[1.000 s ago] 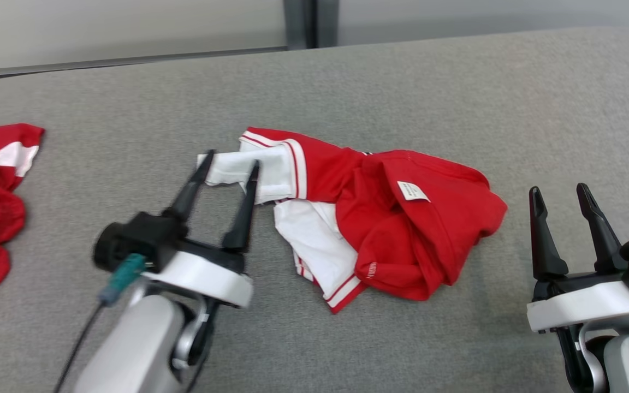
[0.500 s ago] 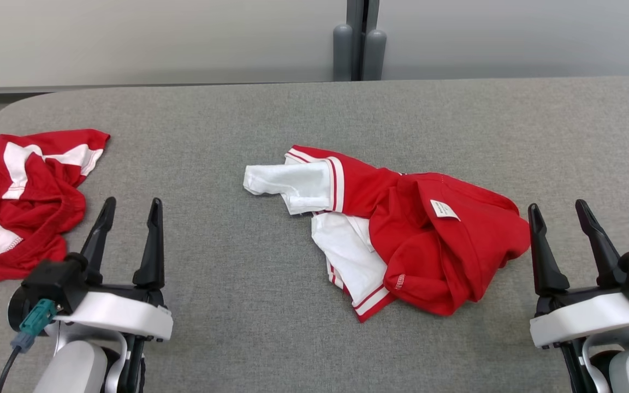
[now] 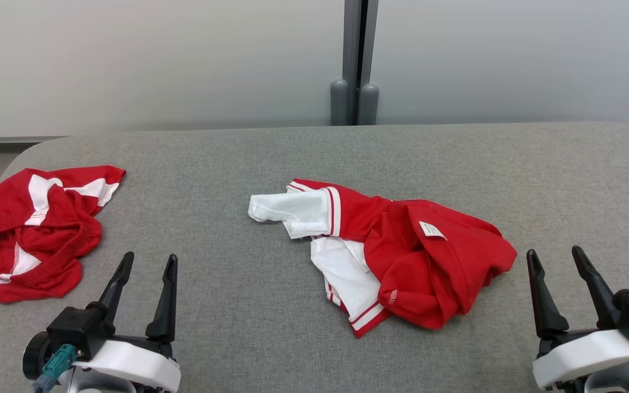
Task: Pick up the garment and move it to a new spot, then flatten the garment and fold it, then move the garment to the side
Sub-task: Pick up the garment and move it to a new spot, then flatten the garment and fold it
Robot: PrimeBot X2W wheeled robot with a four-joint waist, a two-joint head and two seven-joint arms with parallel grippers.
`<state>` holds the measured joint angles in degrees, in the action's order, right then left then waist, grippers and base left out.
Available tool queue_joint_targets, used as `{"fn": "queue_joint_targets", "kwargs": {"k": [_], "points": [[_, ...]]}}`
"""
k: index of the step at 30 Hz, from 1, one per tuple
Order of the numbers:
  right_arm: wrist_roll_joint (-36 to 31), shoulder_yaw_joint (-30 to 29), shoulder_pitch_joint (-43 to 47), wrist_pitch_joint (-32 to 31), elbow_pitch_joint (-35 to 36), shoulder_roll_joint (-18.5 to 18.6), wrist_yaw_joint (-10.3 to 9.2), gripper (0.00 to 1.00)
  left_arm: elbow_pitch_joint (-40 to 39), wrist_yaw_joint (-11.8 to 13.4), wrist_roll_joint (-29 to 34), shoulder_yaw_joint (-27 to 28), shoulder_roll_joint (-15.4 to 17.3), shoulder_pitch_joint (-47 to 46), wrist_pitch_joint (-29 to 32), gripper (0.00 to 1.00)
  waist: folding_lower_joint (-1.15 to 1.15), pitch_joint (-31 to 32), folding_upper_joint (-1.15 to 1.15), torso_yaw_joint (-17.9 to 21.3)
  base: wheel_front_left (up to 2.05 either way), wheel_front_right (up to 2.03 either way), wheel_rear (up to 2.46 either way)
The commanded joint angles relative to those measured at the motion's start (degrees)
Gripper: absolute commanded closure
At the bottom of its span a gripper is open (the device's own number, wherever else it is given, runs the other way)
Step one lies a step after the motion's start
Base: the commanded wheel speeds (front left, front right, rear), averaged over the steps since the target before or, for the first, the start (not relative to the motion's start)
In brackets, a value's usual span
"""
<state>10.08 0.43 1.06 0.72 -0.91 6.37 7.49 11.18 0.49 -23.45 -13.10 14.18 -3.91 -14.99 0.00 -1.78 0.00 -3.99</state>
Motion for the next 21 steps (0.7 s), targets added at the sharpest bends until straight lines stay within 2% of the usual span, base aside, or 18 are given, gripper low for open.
{"fn": "queue_joint_targets", "kwargs": {"k": [1,21], "points": [[-0.15,-0.29,0.74,-0.39,0.53,0.13,0.00,0.00,0.25,-0.26,0.43,-0.03,0.52,0.56,-0.27,0.00,0.00,0.76,0.00,-0.03,0.00,0.00,0.00],[-0.24,-0.75,1.17,-1.71,2.17,-0.02,-0.01,0.00,0.62,-0.02,0.60,-0.15,0.04,0.12,-0.27,0.00,0.00,0.47,0.00,0.40,0.00,0.00,0.00]]}}
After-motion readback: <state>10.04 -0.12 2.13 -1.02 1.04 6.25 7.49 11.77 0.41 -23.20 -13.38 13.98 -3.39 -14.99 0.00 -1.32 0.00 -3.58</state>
